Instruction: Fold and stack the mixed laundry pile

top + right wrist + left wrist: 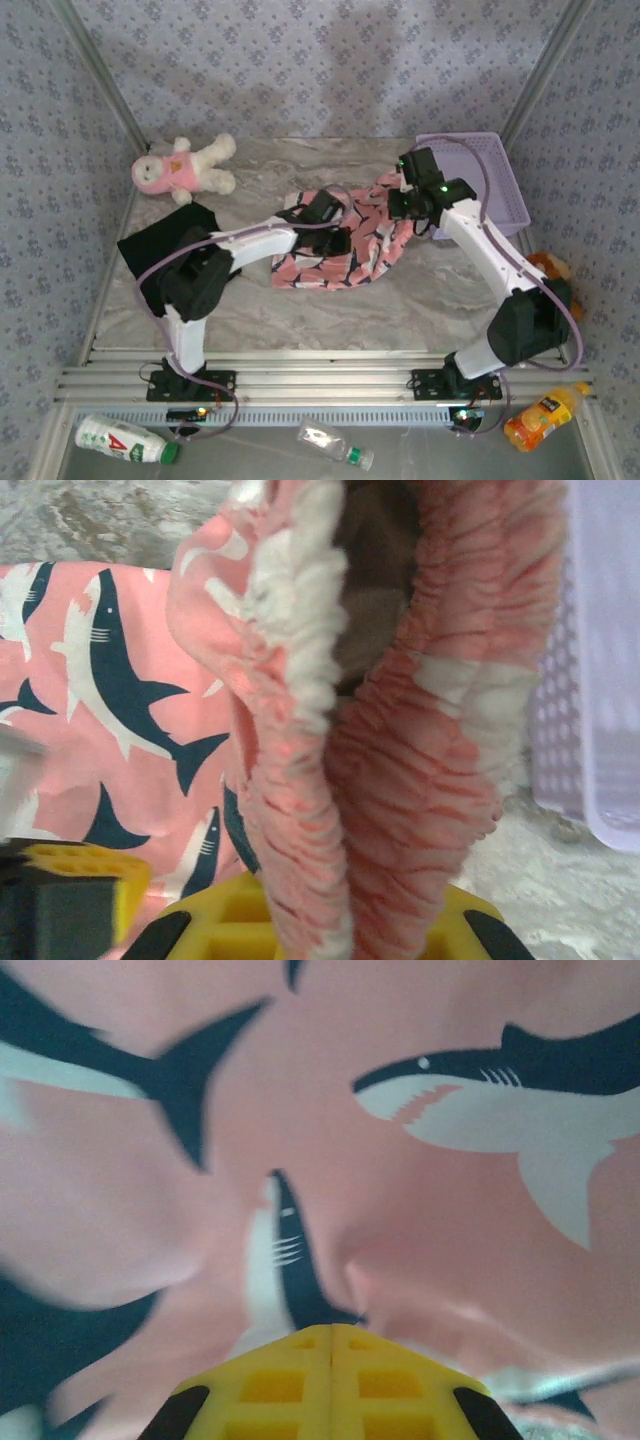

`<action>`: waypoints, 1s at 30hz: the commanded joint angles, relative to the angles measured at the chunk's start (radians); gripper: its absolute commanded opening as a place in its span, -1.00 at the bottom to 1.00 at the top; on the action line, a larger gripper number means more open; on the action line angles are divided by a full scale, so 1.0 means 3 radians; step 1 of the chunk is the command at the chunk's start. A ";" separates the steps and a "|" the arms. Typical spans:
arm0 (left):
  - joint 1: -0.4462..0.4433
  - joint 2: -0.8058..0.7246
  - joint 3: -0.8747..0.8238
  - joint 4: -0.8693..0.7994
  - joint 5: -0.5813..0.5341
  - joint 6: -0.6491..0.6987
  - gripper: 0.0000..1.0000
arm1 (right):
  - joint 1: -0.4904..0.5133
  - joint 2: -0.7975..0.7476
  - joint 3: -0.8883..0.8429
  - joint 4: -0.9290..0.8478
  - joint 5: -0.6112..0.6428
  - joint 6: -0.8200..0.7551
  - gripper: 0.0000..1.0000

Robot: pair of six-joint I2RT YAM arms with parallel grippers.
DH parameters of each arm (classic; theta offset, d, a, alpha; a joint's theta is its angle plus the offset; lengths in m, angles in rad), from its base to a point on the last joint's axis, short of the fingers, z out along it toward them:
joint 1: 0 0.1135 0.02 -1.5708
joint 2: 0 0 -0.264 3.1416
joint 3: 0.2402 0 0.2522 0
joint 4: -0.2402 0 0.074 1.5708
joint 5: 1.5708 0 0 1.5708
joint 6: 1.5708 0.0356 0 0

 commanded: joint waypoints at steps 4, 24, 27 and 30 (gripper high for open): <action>0.0461 -0.0779 -0.0700 -0.0465 -0.0519 0.0334 -0.90 | 0.0218 0.0474 0.0431 -0.0342 0.0177 -0.0053 -0.96; 0.0598 -0.0664 -0.1557 -0.0118 -0.0573 0.0143 -1.00 | 0.1033 0.1634 0.1072 0.0844 -0.1356 0.1018 -0.33; 0.0676 -0.0894 -0.1585 -0.0332 -0.0732 0.0185 -1.00 | 0.1040 0.1662 0.0948 0.1403 -0.1827 0.1214 -0.03; 0.0838 -0.1188 -0.1666 -0.0523 -0.0864 0.0219 -0.92 | 0.1002 0.1487 0.0779 0.1647 -0.1848 0.1229 0.16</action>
